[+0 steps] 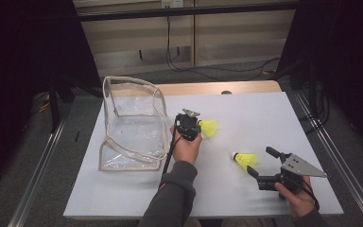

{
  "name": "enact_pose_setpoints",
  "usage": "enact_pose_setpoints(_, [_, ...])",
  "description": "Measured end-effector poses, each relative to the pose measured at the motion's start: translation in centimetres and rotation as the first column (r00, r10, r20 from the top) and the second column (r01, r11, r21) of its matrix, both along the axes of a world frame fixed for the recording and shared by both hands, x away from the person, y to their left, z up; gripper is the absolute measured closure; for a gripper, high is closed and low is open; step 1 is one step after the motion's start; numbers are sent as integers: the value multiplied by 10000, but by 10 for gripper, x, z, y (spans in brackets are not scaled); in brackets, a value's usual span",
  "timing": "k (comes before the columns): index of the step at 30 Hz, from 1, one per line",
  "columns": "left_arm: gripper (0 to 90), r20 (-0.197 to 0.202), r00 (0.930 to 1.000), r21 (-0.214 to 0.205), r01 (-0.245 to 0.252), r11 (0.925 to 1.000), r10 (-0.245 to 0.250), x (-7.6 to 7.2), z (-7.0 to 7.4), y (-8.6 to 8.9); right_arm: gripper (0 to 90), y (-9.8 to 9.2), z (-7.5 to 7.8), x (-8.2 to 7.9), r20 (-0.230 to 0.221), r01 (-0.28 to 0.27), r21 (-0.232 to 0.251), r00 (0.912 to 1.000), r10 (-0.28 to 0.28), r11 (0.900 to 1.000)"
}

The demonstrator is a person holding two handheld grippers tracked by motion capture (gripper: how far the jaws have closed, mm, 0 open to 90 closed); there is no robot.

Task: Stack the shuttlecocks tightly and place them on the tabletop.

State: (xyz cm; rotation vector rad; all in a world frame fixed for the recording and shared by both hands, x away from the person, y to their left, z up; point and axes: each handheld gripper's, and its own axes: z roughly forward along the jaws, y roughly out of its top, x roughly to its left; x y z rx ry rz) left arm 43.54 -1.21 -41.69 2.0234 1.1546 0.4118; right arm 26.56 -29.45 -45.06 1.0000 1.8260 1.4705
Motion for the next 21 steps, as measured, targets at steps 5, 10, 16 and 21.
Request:
enact_pose_setpoints(5, [900, 91, 10000, -65, -20, 10000, 21, 2, 2, 2, 27, 0, 0, 0, -4, -10, -8, 10000, 10, 10000])
enact_pose_setpoints(10, [900, 201, 9998, -245, -6, 9997, 11, 4, 7, 2, 27, 0, 0, 0, -2, -5, -7, 10000, 5, 10000])
enact_pose_setpoints(16, [900, 270, 9996, -205, 10, 9998, -4, 9, 8, -2, 27, 0, 0, 0, -2, -9, 10, 10000, 9, 10000])
enact_pose_setpoints(21, [900, 275, 9996, -140, 84, 9999, -80, 9, 6, -5, 27, 0, 0, 0, -15, -7, 23, 10000, 7, 10000])
